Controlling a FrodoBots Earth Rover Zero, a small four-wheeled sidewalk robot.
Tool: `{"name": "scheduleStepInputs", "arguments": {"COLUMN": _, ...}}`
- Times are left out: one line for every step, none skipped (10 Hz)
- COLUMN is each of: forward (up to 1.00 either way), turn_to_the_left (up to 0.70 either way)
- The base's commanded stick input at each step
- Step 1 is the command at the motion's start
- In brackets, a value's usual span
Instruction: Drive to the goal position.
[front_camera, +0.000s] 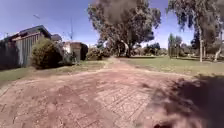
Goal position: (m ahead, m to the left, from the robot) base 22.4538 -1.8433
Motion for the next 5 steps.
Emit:
{"name": "scheduleStepInputs", "arguments": {"forward": 0.70, "turn_to_the_left": 0.00}}
{"name": "scheduleStepInputs", "arguments": {"forward": 0.70, "turn_to_the_left": 0.00}}
{"name": "scheduleStepInputs", "arguments": {"forward": 0.70, "turn_to_the_left": 0.00}}
{"name": "scheduleStepInputs", "arguments": {"forward": 0.70, "turn_to_the_left": 0.00}}
{"name": "scheduleStepInputs", "arguments": {"forward": 0.70, "turn_to_the_left": 0.00}}
